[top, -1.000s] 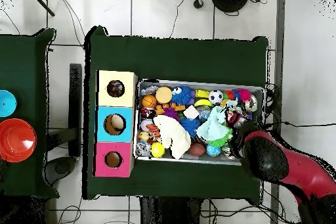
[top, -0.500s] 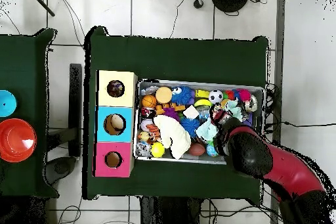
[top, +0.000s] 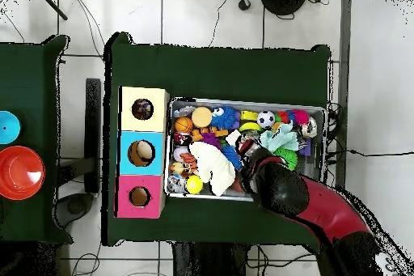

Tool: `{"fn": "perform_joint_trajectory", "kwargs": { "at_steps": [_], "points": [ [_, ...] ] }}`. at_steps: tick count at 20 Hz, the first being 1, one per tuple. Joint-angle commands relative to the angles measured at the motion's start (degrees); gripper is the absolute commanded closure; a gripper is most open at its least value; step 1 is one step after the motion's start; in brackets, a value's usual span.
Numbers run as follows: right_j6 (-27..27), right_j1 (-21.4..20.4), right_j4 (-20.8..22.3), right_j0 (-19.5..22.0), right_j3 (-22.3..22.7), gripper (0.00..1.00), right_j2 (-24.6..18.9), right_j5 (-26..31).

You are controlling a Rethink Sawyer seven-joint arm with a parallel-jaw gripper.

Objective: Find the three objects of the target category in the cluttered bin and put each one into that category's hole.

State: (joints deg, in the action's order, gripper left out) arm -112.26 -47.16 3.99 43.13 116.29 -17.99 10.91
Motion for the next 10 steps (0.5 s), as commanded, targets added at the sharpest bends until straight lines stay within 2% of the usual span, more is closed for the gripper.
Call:
{"fn": "perform_joint_trajectory", "kwargs": {
  "at_steps": [1, 10],
  "points": [
    [-20.00, -0.49, -8.58, -5.00, 5.55, 1.00, 3.31, -3.75],
    [-22.29, 0.06, -18.13, -12.44, 4.42, 1.00, 5.32, -5.36]
  ]
}}
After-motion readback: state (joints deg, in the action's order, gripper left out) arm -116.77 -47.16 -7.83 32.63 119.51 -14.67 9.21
